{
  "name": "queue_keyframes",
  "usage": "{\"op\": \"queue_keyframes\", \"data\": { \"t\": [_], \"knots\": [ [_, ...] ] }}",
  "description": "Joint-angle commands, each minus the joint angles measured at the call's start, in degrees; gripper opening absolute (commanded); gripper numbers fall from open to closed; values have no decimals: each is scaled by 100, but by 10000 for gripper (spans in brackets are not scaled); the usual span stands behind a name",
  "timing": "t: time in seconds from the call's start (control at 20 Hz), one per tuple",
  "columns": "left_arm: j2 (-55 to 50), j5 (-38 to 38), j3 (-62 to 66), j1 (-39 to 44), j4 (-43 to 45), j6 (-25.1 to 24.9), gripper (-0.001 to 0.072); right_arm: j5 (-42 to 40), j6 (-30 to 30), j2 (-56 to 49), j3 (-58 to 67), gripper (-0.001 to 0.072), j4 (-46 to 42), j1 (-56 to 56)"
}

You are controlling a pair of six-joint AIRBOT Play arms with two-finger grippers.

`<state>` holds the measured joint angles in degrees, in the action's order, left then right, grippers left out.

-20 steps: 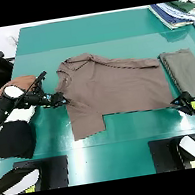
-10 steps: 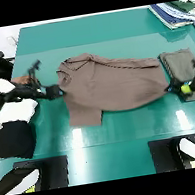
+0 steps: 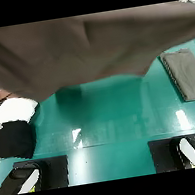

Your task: Fold the shirts.

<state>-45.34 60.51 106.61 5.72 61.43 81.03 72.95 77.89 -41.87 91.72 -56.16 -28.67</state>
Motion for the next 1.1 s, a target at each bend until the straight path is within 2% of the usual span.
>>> {"op": "queue_keyframes", "data": {
  "t": [0.0,0.2,0.35,0.5,0.7,0.9,1.05],
  "knots": [
    [131,-138,1416,-4,811,260,25,769,142,-55,1823,20,-87,-518],
    [37,37,1025,-4,1073,446,26,1335,439,-632,2830,20,-11,-723],
    [-428,579,334,-4,1078,446,27,1373,457,-966,2267,19,96,-376],
    [-1169,981,-369,-4,940,442,28,1580,457,-1541,1309,19,-485,439],
    [-2282,754,-1445,-4,693,437,28,1563,459,-2597,212,19,-2057,1703],
    [-3742,326,-1683,-4,623,446,27,1189,461,-3943,-26,20,-2138,1963],
    [-4474,-363,-1497,-7,538,448,27,1132,463,-4809,549,20,-2138,1947]
  ]
}}
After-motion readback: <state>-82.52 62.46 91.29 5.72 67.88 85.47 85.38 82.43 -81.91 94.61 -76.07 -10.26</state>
